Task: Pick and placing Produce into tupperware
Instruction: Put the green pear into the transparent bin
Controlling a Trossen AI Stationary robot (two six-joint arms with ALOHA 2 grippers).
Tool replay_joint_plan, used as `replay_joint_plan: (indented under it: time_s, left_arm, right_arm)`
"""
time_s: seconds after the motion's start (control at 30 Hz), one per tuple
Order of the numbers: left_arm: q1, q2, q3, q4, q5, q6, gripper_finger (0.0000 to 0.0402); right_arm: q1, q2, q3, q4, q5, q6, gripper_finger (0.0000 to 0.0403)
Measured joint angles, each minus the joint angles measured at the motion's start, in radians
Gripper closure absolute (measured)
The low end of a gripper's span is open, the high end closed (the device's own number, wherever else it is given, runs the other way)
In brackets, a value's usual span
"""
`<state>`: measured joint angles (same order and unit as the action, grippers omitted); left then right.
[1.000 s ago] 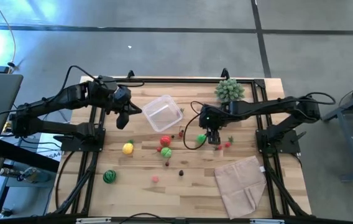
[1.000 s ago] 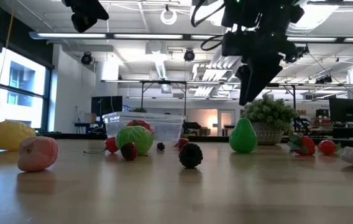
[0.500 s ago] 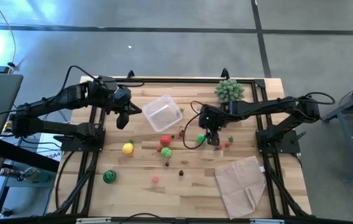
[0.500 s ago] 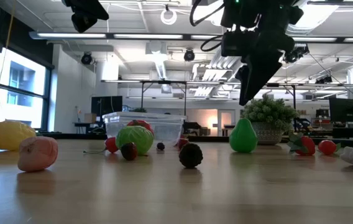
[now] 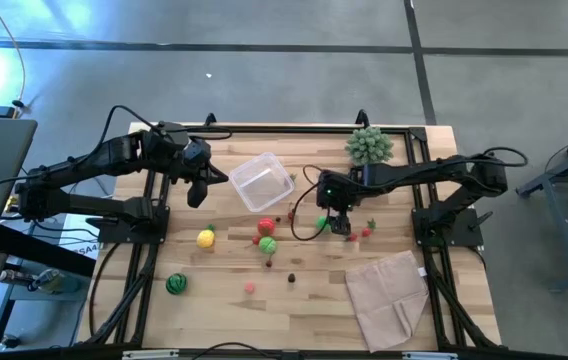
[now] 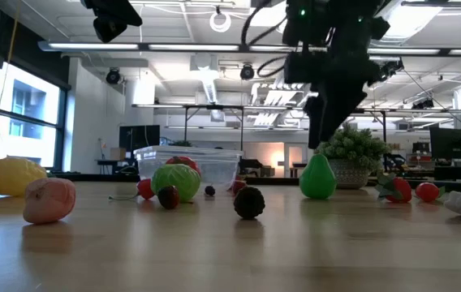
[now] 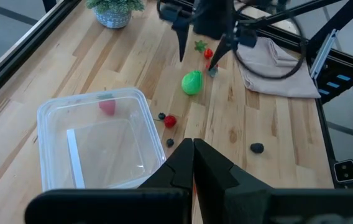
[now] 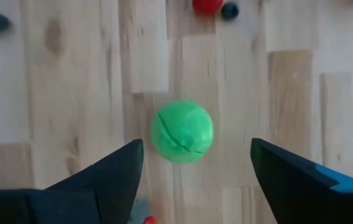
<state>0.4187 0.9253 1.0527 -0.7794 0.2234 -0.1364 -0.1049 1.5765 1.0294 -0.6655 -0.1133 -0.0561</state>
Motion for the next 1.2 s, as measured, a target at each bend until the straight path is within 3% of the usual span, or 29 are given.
replay_joint_plan:
  time_s: [0.73,1.2]
  left_arm:
    - [0.0,0.0,0.0,0.0,0.0,0.0,0.0401]
    - [0.0,0.0,0.0,0.0,0.0,0.0,0.0401]
  right_arm:
    - [0.012,0.155,0.0,0.063,-0.026,-0.081,0.0114]
    - [0.014,0.182,0.0,0.077,-0.029,-0.1,0.0123]
